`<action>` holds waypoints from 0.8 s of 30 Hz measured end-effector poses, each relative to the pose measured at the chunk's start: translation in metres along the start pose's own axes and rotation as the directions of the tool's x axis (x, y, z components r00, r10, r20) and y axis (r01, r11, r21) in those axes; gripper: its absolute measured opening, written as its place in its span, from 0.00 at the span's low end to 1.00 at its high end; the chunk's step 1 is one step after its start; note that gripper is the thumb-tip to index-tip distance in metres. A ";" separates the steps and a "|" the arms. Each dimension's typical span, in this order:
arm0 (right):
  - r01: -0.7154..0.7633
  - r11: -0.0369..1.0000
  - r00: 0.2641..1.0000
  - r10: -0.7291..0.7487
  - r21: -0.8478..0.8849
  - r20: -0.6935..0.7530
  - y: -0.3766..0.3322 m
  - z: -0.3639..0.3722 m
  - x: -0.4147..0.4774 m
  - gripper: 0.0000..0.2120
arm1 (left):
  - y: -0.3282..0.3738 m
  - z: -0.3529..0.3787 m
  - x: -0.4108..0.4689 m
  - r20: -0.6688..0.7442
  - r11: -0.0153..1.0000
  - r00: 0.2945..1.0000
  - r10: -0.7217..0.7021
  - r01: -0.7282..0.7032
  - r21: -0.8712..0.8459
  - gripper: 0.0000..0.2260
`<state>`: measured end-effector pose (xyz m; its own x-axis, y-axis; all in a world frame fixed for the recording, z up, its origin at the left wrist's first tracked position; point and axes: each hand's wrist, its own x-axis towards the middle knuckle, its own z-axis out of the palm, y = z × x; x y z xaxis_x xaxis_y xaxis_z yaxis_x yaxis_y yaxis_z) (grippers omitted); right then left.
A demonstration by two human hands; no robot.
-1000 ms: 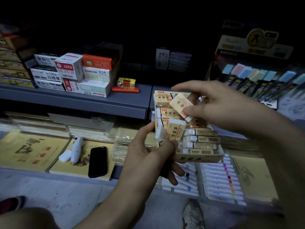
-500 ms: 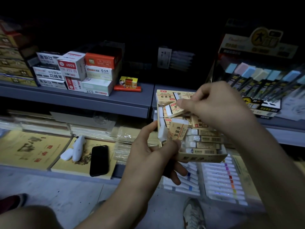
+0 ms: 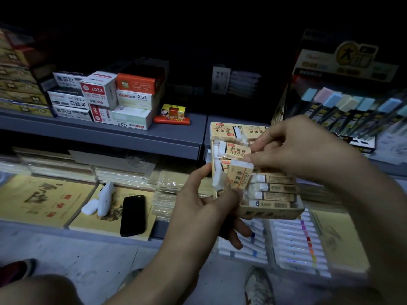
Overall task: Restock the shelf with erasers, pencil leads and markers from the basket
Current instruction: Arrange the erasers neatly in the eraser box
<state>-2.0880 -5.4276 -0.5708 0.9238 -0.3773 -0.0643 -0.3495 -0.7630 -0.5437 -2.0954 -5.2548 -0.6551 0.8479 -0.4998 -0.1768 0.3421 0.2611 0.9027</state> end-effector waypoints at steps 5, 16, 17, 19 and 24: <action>0.161 0.987 0.976 -0.162 -0.020 -0.144 0.005 0.016 0.007 0.08 | -0.001 0.000 0.001 -0.006 1.000 1.000 0.010 -0.010 0.012 0.19; 0.205 0.975 0.977 -0.210 -0.083 -0.049 0.021 -0.025 0.002 0.03 | -0.003 -0.001 0.003 -0.009 1.000 1.000 0.003 -0.003 -0.004 0.20; 0.174 0.976 0.984 -0.176 -0.128 -0.005 0.024 -0.026 0.003 0.05 | -0.003 -0.001 0.003 -0.009 1.000 1.000 0.004 -0.004 -0.001 0.20; 0.117 0.968 0.989 -0.094 -0.222 0.111 0.028 -0.022 0.006 0.11 | -0.003 -0.001 0.004 -0.008 1.000 1.000 0.007 -0.007 0.005 0.21; 0.122 0.966 0.983 -0.085 -0.227 0.165 0.030 -0.017 0.009 0.14 | -0.005 -0.001 0.003 -0.026 1.000 1.000 0.009 -0.009 0.015 0.22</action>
<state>-2.0924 -5.4631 -0.5734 0.9633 -0.2192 -0.1547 -0.2604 -0.9024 -0.3432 -2.0937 -5.2566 -0.6604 0.8615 -0.4754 -0.1786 0.3285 0.2535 0.9098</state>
